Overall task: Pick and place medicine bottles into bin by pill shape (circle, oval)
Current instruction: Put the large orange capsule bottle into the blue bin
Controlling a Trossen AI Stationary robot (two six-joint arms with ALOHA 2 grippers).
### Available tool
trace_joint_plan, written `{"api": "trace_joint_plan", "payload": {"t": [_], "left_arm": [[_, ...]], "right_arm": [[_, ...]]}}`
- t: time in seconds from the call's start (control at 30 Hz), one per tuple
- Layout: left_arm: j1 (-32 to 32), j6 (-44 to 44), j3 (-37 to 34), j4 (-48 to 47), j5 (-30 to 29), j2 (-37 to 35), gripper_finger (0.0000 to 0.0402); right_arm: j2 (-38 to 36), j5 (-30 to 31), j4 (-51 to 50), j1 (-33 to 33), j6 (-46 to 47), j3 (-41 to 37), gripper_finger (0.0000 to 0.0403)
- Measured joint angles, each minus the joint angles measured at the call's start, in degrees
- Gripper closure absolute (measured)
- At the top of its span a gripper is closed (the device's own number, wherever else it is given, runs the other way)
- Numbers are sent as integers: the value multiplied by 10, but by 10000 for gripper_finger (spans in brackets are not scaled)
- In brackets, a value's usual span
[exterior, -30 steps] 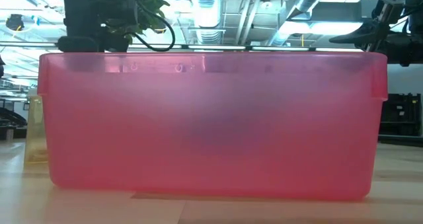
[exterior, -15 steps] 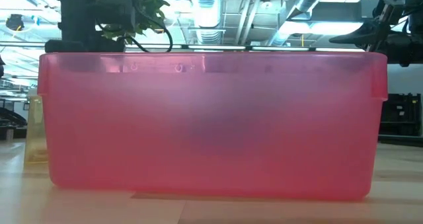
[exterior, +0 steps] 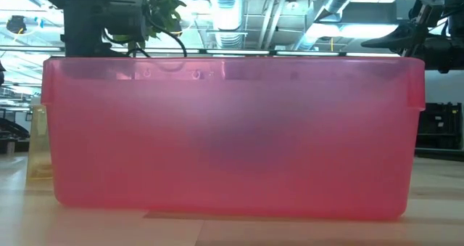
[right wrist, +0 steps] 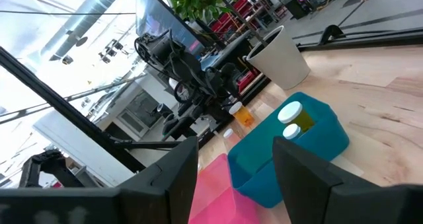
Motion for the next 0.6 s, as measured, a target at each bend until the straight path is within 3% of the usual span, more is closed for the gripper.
{"api": "trace_joint_plan", "payload": {"t": [0.6], "left_arm": [[0,-3,1,-1,-7,0,201]], "right_arm": [[0,0,0,0,0,0,198]]}}
